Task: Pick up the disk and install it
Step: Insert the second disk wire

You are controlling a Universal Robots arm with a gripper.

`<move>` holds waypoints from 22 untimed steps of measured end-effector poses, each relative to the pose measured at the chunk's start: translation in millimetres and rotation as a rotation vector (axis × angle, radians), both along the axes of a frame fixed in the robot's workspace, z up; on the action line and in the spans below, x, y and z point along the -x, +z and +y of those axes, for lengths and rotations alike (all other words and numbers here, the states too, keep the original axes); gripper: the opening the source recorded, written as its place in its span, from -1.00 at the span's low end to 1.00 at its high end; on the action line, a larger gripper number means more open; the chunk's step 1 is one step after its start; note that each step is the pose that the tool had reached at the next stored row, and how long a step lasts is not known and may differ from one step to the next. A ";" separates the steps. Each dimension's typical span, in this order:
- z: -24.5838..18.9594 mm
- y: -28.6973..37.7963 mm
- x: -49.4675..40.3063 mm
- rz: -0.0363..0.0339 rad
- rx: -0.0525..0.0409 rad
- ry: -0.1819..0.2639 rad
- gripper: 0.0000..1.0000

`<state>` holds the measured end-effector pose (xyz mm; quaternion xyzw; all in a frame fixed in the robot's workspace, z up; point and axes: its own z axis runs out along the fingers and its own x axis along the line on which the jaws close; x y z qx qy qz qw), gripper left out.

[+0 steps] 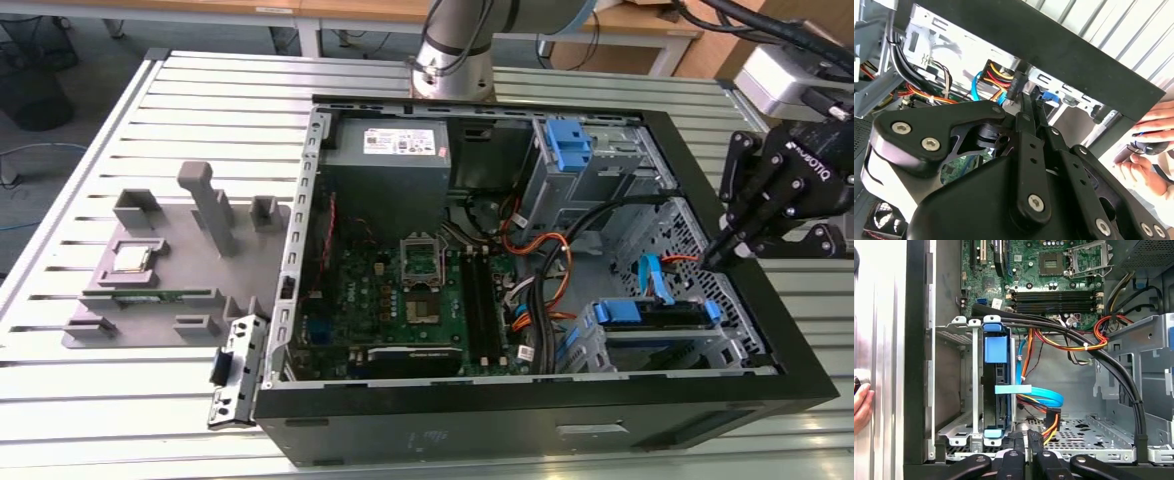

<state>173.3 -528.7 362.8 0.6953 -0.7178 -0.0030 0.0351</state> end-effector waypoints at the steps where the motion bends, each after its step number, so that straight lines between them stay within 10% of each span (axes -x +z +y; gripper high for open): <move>1: 0.9 -0.4 0.0 0.0000 -0.0001 0.000 -0.64; 22: 5.3 -10.3 0.0 0.0000 0.0005 0.000 -0.64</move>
